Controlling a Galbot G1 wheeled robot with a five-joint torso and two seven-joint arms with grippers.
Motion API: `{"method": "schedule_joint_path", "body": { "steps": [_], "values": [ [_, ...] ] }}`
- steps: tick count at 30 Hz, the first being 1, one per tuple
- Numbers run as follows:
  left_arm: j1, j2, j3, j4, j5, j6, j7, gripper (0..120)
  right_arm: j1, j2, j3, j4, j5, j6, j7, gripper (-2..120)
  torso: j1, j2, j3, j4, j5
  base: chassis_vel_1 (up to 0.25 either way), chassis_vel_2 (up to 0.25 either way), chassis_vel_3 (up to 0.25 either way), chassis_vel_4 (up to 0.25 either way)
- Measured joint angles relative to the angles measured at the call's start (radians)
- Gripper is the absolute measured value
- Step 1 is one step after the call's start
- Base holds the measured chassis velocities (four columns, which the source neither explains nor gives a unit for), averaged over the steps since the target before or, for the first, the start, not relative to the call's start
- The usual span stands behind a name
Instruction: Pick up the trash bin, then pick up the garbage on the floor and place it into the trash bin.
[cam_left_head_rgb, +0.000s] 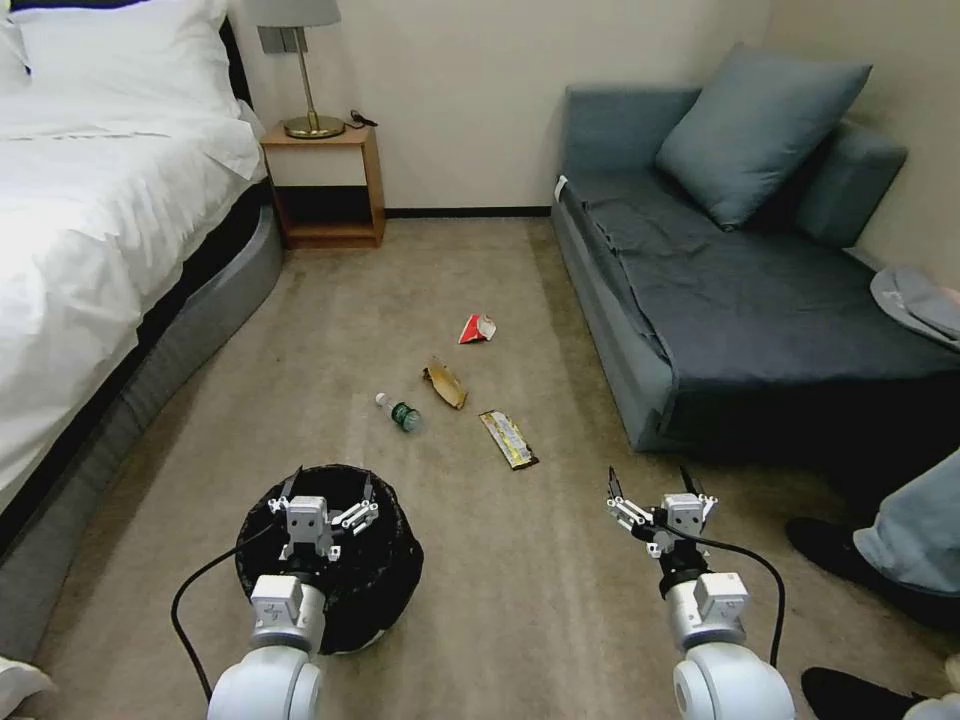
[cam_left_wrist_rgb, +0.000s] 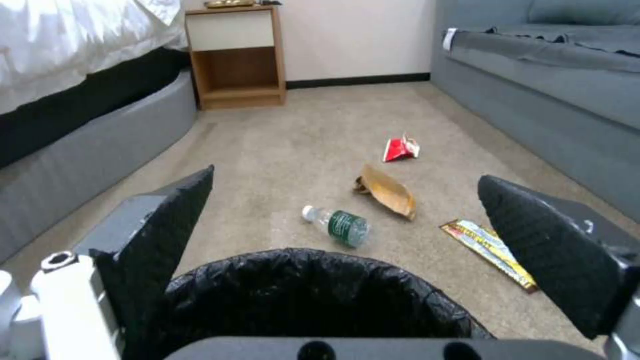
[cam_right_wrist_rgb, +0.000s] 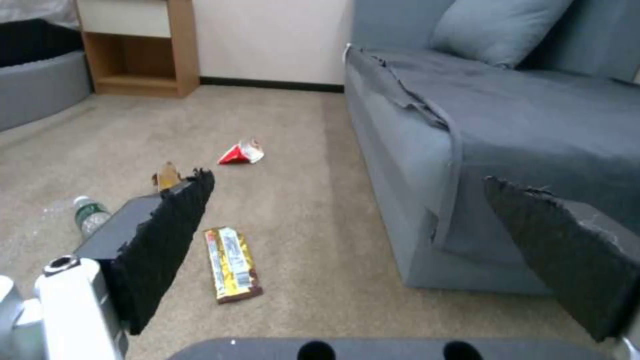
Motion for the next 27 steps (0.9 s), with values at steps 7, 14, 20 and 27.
{"method": "schedule_joint_path", "body": {
  "steps": [7, 14, 20, 27],
  "values": [
    [0.0, 0.0, 0.0, 0.0, 0.0, 0.0, 0.0, 100, 0.0, 0.0, 0.0, 0.0, 0.0, 0.0, 0.0, 100, 0.0, 0.0, 0.0, 0.0, 0.0, 0.0, 0.0, 0.0, 0.0],
    [0.0, 0.0, 0.0, 0.0, 0.0, 0.0, 0.0, 100, 0.0, 0.0, 0.0, 0.0, 0.0, 0.0, 0.0, 100, 0.0, 0.0, 0.0, 0.0, 0.0, 0.0, 0.0, 0.0, 0.0],
    [0.0, 0.0, 0.0, 0.0, 0.0, 0.0, 0.0, 100, 0.0, 0.0, 0.0, 0.0, 0.0, 0.0, 0.0, 100, 0.0, 0.0, 0.0, 0.0, 0.0, 0.0, 0.0, 0.0, 0.0],
    [0.0, 0.0, 0.0, 0.0, 0.0, 0.0, 0.0, 100, 0.0, 0.0, 0.0, 0.0, 0.0, 0.0, 0.0, 100, 0.0, 0.0, 0.0, 0.0, 0.0, 0.0, 0.0, 0.0, 0.0]
  ]
}}
